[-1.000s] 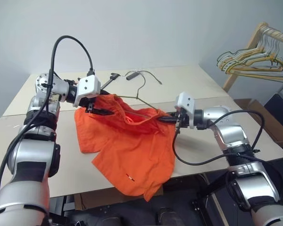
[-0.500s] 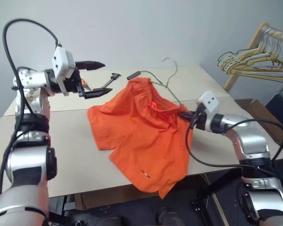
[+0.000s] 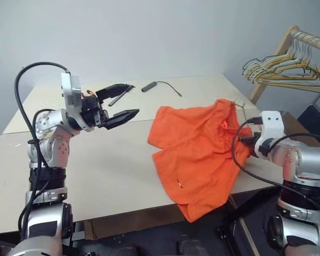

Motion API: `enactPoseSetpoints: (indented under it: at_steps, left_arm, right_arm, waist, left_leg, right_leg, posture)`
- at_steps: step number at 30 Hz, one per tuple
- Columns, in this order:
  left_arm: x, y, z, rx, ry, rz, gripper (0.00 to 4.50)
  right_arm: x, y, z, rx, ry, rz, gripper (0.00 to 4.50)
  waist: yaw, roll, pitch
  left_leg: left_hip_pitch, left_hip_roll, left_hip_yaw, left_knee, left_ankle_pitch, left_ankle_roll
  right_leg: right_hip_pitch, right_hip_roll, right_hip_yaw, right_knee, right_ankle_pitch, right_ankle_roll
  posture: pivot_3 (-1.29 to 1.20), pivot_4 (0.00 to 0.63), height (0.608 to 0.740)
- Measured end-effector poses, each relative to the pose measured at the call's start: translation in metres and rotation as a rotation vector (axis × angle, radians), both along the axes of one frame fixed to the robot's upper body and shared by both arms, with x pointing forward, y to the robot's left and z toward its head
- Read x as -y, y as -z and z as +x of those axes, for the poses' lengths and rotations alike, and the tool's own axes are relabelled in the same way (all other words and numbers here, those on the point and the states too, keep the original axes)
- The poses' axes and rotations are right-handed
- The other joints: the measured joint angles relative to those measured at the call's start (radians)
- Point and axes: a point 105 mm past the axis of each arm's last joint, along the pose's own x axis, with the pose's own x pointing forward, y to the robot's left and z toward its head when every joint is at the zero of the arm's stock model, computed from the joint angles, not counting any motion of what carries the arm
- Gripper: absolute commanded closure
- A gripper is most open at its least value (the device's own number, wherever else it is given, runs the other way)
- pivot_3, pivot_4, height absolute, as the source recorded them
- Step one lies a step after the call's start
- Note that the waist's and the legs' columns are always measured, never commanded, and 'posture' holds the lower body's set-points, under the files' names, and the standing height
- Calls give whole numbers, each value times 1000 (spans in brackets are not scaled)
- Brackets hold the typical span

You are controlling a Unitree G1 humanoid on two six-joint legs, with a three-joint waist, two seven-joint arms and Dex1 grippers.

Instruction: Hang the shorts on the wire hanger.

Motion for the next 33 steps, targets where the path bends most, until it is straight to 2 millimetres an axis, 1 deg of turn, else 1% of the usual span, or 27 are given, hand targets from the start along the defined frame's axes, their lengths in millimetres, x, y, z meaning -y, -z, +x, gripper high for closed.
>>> enactPoseSetpoints:
  at_steps: [4,7,10,12,14,18,22,27,33]
  left_arm:
    - [2,-2,-4,0,14,-34,12]
    - [4,-3,-5,-21,27,-91,12]
    - [14,-10,-12,-32,89,-190,12]
    - [18,-13,-17,-34,115,-232,12]
    - [20,-11,-21,-50,127,-269,12]
    - [28,-5,-23,-83,131,-283,12]
    - [31,-5,-24,-86,134,-282,12]
    - [30,-5,-25,-89,137,-285,12]
    - [30,-8,-30,-85,160,-289,12]
  right_arm:
    - [27,-17,-3,20,231,-105,4500]
    - [42,-13,-11,4,373,-134,4500]
    - [60,-10,-19,-13,508,-185,4500]
    - [72,-16,-21,-8,592,-215,4500]
    - [82,-28,-20,-10,662,-295,4500]
    - [86,-54,-10,49,739,-340,4500]
    - [90,-72,-3,113,816,-340,4500]
    - [101,-82,2,147,874,-313,4500]
    - [117,-89,5,159,934,-155,4500]
  waist:
    - [-7,2,-2]
    - [-16,2,-2]
    - [-20,4,-3]
    - [-26,6,-3]
    - [-40,8,-5]
    - [-63,8,-5]
    - [-77,8,-5]
    - [-77,8,-5]
    - [-75,9,-5]
  left_leg:
    - [-1,0,0,-1,0,0]
    - [-1,-1,0,-1,0,0]
    - [0,-1,0,-1,0,0]
    - [1,-1,0,-2,0,0]
    - [2,-1,1,-3,0,0]
    - [4,-1,1,-3,0,0]
    - [3,-1,0,-3,0,0]
    - [3,-1,0,-4,0,0]
    - [3,-1,0,-5,0,0]
  right_leg:
    - [0,0,0,-2,0,0]
    - [0,-1,0,-1,0,0]
    - [1,-1,1,-1,0,0]
    - [0,-1,2,-2,0,0]
    - [1,-1,3,-2,0,0]
    - [3,0,4,-2,0,0]
    - [3,0,4,-3,0,0]
    - [3,0,4,-3,0,0]
    - [3,0,3,-4,0,0]
  posture:
    - [-91,0,740]
    - [-85,0,740]
    - [-90,0,740]
    - [-93,0,740]
    - [-95,0,740]
    - [-90,0,740]
    - [-87,0,740]
    - [-84,0,740]
    - [-82,0,740]
